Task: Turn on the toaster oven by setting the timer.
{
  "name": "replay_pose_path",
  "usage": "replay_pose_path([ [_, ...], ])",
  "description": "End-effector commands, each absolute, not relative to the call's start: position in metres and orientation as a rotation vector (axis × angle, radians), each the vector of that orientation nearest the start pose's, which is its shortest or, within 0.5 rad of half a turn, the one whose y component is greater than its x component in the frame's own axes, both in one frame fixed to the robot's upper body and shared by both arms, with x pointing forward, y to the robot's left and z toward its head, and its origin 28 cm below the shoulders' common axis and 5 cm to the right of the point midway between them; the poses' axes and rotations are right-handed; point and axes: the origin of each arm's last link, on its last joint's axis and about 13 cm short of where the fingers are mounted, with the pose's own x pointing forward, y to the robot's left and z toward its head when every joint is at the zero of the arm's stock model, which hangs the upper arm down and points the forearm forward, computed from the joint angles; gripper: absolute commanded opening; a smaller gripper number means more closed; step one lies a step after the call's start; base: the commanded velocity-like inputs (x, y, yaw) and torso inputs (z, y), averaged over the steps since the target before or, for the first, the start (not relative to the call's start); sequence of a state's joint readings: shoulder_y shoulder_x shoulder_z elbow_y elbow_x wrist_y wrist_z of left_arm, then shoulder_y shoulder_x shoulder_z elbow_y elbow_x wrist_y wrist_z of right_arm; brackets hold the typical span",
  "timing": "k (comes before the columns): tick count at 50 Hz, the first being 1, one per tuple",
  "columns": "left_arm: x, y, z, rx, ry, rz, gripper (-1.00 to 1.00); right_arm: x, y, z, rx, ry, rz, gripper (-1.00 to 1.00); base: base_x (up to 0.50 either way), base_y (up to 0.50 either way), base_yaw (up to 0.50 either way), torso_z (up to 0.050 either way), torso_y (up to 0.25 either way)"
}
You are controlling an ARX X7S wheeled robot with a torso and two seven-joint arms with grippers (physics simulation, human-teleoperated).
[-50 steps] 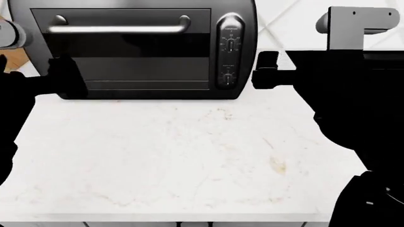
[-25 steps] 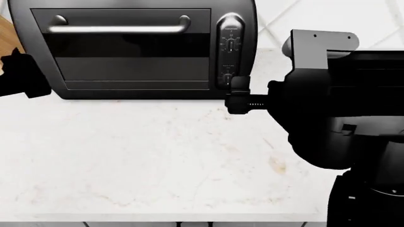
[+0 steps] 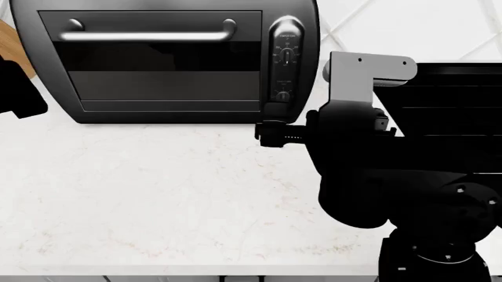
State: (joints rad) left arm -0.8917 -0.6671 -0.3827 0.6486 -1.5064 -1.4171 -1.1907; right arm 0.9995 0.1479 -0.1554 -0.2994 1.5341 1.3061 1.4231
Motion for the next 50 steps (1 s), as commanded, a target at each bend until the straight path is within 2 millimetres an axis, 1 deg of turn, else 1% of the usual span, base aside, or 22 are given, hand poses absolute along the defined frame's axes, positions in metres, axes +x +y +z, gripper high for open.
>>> replay_pose_path([
  [1,0.189,0.294,0.298,-0.004,-0.184,0.436,1.00,0.245,-0.022,0.264,0.069,0.247,0.024,1.00,0.00,0.00,0.00,0.000,0.000],
  [2,0.189,0.295,0.299,-0.003,-0.186,0.437,1.00,0.243,-0.021,0.264,0.065,0.255,0.039,1.00,0.00,0.00,0.00,0.000,0.000],
  [6,0.189,0.294,0.301,-0.003,-0.196,0.437,1.00,0.244,-0.017,0.264,0.064,0.287,0.107,1.00,0.00,0.00,0.00,0.000,0.000],
  [12,0.189,0.295,0.300,-0.008,-0.196,0.443,1.00,0.242,-0.013,0.261,0.044,0.296,0.118,1.00,0.00,0.00,0.00,0.000,0.000],
  [20,0.186,0.295,0.300,-0.008,-0.198,0.445,1.00,0.250,-0.010,0.253,0.033,0.294,0.086,1.00,0.00,0.00,0.00,0.000,0.000],
  [24,0.187,0.295,0.299,-0.012,-0.195,0.443,1.00,0.255,-0.010,0.250,0.033,0.281,0.016,1.00,0.00,0.00,0.00,0.000,0.000],
  [27,0.186,0.295,0.298,-0.012,-0.193,0.442,1.00,0.258,-0.010,0.247,0.028,0.279,-0.006,1.00,0.00,0.00,0.00,0.000,0.000],
  [35,0.183,0.296,0.297,-0.014,-0.191,0.442,1.00,0.256,-0.009,0.250,0.041,0.278,-0.016,1.00,0.00,0.00,0.00,0.000,0.000],
  [50,0.184,0.295,0.297,-0.014,-0.193,0.440,1.00,0.255,-0.009,0.252,0.041,0.282,-0.012,1.00,0.00,0.00,0.00,0.000,0.000],
])
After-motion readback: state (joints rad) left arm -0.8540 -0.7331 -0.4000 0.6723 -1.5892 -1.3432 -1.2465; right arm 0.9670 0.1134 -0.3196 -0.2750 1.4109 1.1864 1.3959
